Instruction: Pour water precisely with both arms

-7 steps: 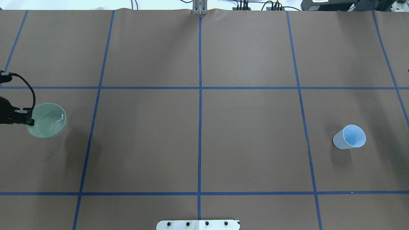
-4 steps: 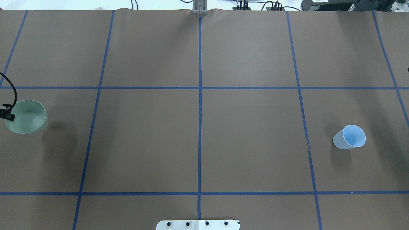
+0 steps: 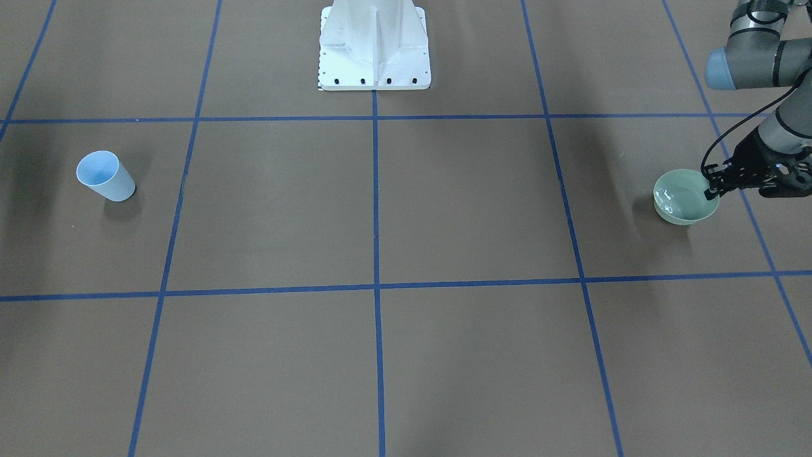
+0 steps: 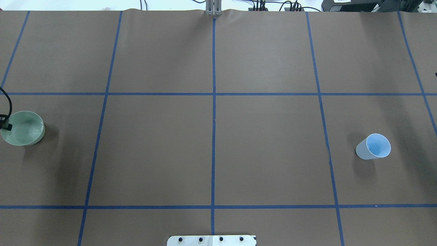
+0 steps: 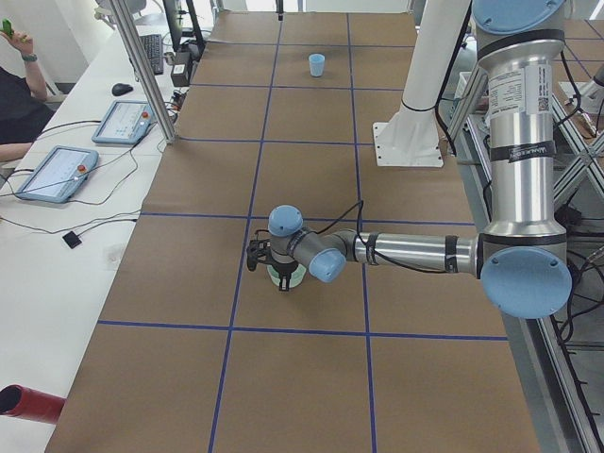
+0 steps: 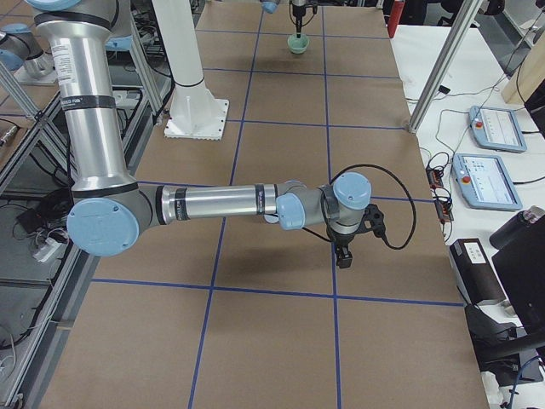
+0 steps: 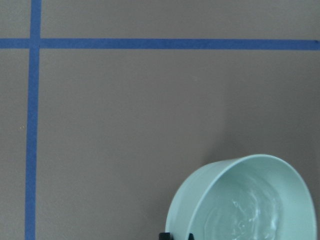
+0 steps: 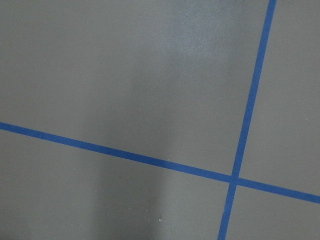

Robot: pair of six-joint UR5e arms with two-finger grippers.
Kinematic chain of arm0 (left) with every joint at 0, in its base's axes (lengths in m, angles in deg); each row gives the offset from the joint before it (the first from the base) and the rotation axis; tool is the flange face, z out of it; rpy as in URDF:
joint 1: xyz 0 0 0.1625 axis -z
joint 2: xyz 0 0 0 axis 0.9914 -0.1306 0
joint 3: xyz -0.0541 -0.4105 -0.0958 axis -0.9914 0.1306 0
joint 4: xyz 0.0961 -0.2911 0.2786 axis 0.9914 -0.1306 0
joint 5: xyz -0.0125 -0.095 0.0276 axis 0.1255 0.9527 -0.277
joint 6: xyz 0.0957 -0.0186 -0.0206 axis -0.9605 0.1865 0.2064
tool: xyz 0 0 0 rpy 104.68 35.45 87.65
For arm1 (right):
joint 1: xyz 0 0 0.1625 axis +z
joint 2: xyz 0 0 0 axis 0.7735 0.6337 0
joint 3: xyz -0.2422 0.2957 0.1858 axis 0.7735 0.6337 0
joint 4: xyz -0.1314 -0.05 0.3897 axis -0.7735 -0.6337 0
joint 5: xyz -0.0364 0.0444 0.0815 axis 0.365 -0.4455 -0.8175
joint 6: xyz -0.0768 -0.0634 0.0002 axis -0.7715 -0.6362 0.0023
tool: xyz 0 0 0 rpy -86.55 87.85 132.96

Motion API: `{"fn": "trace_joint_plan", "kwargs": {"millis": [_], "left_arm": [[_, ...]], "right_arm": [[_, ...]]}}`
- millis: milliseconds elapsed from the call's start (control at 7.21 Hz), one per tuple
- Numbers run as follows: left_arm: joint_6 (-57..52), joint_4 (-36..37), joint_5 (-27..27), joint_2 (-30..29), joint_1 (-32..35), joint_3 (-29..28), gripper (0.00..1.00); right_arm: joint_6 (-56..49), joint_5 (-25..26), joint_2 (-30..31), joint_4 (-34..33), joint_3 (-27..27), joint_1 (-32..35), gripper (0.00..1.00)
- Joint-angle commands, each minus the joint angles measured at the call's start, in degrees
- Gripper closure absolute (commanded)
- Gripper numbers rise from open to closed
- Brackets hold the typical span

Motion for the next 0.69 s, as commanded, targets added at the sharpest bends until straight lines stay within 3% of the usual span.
{"fn": "trace_joint_plan", "kwargs": {"millis": [0, 139, 416, 555], "left_arm": [[-0.2, -0.1, 4.4, -0.4, 2.2, -0.2, 0.00], [-0.5, 0.6, 8.0, -1.6, 6.1, -0.3, 0.00], [-5.0, 5.1, 8.3, -3.8, 7.8, 0.3, 0.00], [-14.4, 13.3, 6.9, -5.4, 10.8, 1.4, 0.00]], "right_arm": [[-0.5, 0.0, -0.1, 0.1, 0.0, 0.0, 0.01], [-0.6, 0.2, 0.0, 0.3, -0.2, 0.0, 0.01], [-0.2, 0.4, 1.0, 0.4, -1.5, 0.0, 0.01], [-0.8, 0.7, 1.8, 0.4, -1.8, 0.0, 0.01]]}}
